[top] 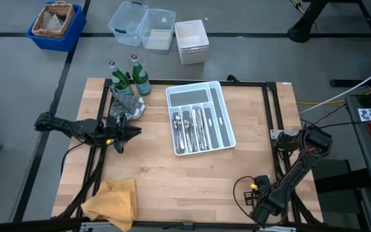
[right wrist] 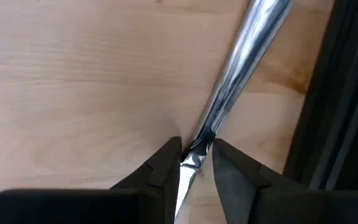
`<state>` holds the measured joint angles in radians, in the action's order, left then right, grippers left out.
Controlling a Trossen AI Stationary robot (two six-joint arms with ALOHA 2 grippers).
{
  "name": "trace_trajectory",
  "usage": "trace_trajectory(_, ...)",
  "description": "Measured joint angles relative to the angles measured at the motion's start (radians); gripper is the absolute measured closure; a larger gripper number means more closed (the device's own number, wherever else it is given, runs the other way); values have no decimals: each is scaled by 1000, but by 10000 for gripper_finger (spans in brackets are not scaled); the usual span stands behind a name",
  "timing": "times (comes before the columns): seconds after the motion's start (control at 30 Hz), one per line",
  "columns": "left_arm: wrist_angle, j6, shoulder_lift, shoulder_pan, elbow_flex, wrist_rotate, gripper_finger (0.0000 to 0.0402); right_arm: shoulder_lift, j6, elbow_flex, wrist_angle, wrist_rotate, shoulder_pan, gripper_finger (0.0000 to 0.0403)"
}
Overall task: Sort silverware
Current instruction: Put the silver table knife into the silverware tray
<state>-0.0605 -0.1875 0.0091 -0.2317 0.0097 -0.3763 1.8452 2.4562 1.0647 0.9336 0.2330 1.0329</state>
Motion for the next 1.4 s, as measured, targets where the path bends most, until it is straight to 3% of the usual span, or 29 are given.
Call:
trace_trajectory(0.5, 0, 11, 0, 0, 0, -1, 353, -24, -26, -18, -62, -143, 5, 306)
trace_trajectory(0.73, 0, 17, 0, 0, 0, -1, 353, -26, -27, -18, -92, -162, 1, 351)
trace_trajectory(0.83, 0, 19, 0, 0, 0, 0, 353, -27, -41, -14, -162, -229, -10, 368)
trace_trajectory(1.03, 0, 19, 0, 0, 0, -1, 353, -20, -184, -13, -325, -427, -57, 365)
trace_trajectory(1.4, 0, 3, 8, 0, 0, -1, 353, -22, -468, -16, -346, -460, -255, 360)
